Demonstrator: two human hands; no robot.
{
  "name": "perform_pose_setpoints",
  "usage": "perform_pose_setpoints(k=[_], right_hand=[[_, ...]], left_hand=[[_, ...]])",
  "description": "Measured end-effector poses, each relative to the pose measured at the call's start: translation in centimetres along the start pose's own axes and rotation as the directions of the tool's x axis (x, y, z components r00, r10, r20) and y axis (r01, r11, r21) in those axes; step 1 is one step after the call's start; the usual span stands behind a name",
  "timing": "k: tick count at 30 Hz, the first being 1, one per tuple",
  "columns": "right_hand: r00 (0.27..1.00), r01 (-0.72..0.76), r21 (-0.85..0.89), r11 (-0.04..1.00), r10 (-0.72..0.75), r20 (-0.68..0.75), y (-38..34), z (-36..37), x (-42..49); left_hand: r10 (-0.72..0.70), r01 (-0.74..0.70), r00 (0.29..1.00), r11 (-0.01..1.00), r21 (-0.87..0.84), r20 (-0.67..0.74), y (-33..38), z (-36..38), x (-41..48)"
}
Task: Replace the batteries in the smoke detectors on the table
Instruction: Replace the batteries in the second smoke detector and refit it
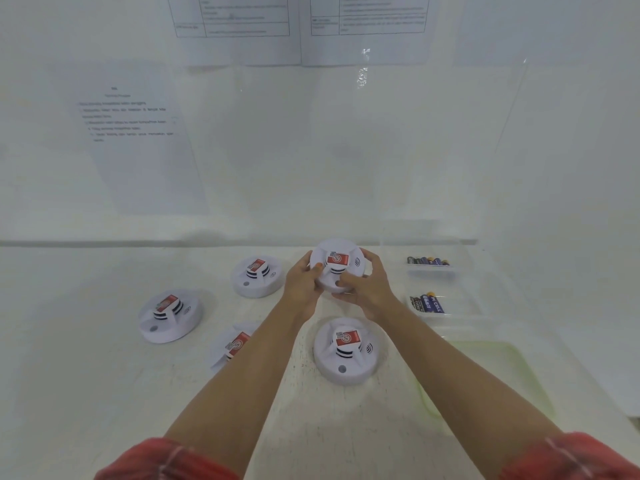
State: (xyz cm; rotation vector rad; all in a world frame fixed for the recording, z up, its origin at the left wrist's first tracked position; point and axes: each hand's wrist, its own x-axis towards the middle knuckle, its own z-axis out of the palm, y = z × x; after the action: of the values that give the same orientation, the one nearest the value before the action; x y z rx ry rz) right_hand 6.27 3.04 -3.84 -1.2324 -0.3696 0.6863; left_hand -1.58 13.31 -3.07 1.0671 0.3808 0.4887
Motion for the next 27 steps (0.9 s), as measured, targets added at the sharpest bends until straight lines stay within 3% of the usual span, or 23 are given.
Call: perform_pose_setpoints(k=[14,19,27], right_hand=[[0.999,-0.041,-0.027,0.999,0.041,-0.01,-0.6,0.1,-0.6],[0.977,-0.203,0.163,0.966,0.21,-0.026,-1.8,0.4,-0.6],[0.98,-0.121,0.057,0.991,0.128,-0.151,-1.0,0.2,-0.2]], left_hand=[[-0.002,0.003,1.0,1.0,-0.023,0.023,0.0,-0.4,0.2],[0.003,-0.005,1.0,0.997,-0.077,-0.026,0.0,-0.9,0.8],[0.013,-0.014,0.999,0.999,0.043,0.029,-1.0,-1.3,1.5]])
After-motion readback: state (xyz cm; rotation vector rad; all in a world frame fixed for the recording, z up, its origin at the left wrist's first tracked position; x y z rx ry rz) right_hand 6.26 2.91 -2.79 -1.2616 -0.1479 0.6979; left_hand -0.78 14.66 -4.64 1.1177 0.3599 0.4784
